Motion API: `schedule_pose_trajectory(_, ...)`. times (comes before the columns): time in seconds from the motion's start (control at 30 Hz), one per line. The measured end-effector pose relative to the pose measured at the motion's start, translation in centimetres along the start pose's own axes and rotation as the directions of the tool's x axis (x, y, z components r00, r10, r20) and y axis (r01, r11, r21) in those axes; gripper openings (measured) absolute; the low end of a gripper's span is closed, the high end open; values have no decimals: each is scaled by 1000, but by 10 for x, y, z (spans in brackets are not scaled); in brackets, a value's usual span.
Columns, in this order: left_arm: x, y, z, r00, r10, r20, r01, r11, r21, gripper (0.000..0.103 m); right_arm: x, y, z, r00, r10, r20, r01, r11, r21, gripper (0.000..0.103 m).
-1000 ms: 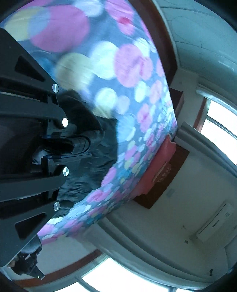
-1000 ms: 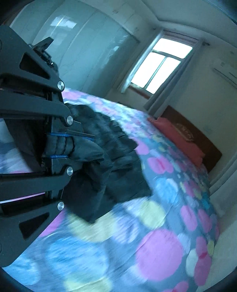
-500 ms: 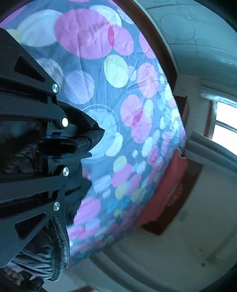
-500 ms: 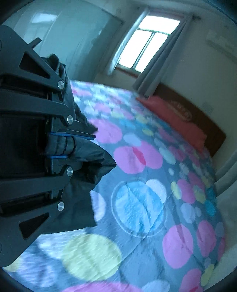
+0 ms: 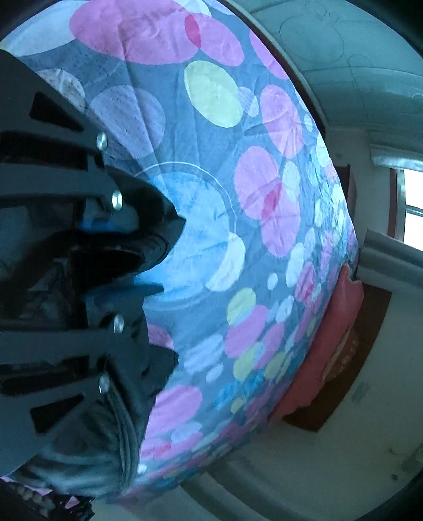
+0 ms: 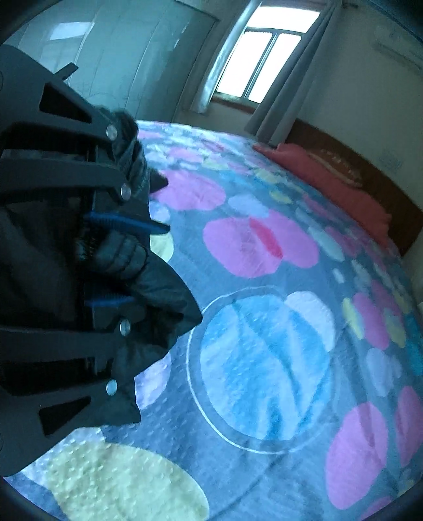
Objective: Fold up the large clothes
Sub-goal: 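Lift the hem with both tools and fold it toward the collar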
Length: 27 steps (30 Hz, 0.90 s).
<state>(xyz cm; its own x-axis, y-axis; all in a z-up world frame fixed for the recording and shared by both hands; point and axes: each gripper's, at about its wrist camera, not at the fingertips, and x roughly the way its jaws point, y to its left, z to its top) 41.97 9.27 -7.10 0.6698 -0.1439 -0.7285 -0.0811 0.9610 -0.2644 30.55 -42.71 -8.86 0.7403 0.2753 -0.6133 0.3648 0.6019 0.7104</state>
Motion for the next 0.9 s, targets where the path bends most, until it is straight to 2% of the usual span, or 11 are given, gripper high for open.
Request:
schedule_pose_trajectory(0.03, -8, 1, 2, 1000, -20, 10, 20, 1000, 0, 47, -12, 4, 1, 999, 8, 34, -7, 1000, -17, 52)
schedule_pose_trajectory(0.1, -20, 1, 7, 999, -46, 29, 46, 999, -9, 54, -31, 12, 4, 995, 1, 97, 5, 998, -60, 58)
schedule_pose_trajectory(0.2, -41, 10, 15, 994, -98, 57, 102, 993, -67, 58, -47, 23, 4, 990, -19, 141, 36, 992, -120, 60)
schedule_pose_trajectory(0.27, -56, 16, 17, 991, -78, 110, 90, 990, -113, 67, -47, 34, -4, 992, -42, 117, 64, 980, -186, 60)
schedule_pose_trajectory(0.3, -64, 18, 16, 986, -76, 146, 94, 988, -120, 68, -44, 40, -9, 992, -66, 107, 89, 970, -226, 60)
schedule_pose_trajectory(0.37, -71, 17, 14, 983, -76, 168, 95, 990, -105, 68, -36, 50, -20, 989, -111, 96, 136, 941, -309, 60)
schedule_pose_trajectory(0.53, -65, -9, -19, 988, -128, 91, 125, 991, 39, 68, -3, 69, -45, 975, -205, 85, 221, 857, -465, 57)
schedule_pose_trajectory(0.63, -35, -26, -38, 998, -51, 49, 43, 988, 147, 68, 19, 74, -49, 960, -255, 119, 279, 804, -525, 57)
schedule_pose_trajectory(0.73, -10, -26, -35, 997, 20, 70, -30, 989, 146, 68, 41, 74, -49, 946, -294, 137, 319, 765, -560, 57)
schedule_pose_trajectory(0.8, 8, -25, -29, 996, 64, 65, -73, 987, 145, 68, 59, 66, -47, 942, -317, 111, 323, 760, -564, 57)
schedule_pose_trajectory(0.9, 35, -18, -23, 996, 84, 10, -85, 990, 113, 70, 81, 51, -40, 944, -323, 66, 306, 786, -538, 59)
